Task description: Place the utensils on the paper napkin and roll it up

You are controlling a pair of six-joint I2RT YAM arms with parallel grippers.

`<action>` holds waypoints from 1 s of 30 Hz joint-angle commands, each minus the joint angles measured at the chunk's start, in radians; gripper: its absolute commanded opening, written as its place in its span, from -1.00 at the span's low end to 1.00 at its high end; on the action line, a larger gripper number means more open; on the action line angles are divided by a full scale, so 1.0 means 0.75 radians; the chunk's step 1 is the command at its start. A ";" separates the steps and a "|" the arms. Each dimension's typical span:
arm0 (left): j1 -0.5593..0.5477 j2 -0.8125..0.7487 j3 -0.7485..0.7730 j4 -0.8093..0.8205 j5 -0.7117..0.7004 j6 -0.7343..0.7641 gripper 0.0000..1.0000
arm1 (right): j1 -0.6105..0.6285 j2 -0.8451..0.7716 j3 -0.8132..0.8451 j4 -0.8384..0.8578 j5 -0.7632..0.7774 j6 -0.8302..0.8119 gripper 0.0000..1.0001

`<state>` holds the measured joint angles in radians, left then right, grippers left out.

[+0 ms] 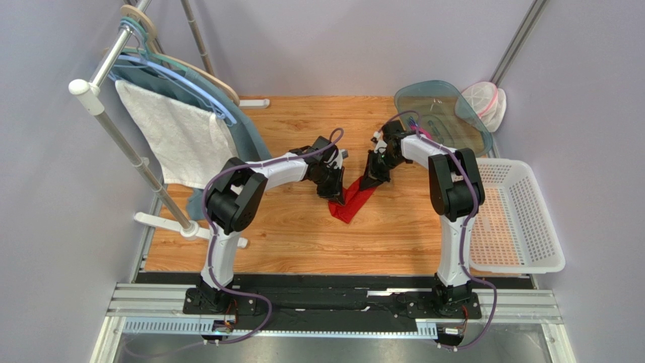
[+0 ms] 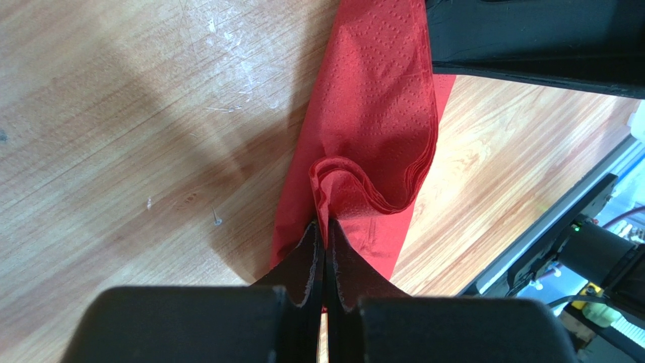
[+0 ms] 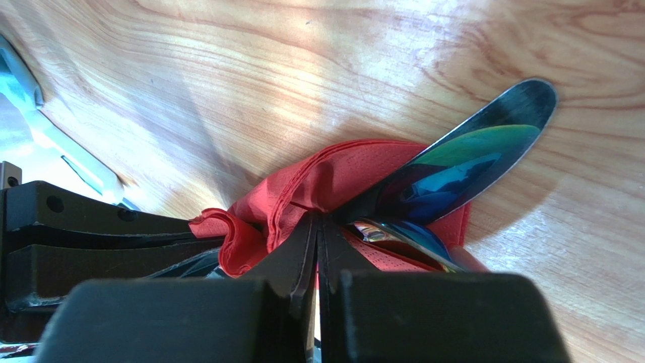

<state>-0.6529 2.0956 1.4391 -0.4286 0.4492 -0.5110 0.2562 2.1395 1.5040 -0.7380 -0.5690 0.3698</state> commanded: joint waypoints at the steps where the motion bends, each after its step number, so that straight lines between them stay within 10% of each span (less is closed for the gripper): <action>1: 0.001 -0.031 0.047 0.017 0.049 -0.026 -1.00 | 0.008 0.019 -0.048 0.008 0.145 -0.045 -0.97; 30: -0.105 -0.092 -0.168 0.500 0.307 -0.237 -1.00 | 0.012 0.029 -0.126 0.043 0.253 -0.017 -1.00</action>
<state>-0.7105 2.0106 1.3361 -0.1284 0.6403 -0.6640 0.2569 2.1204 1.4658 -0.7021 -0.5587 0.3943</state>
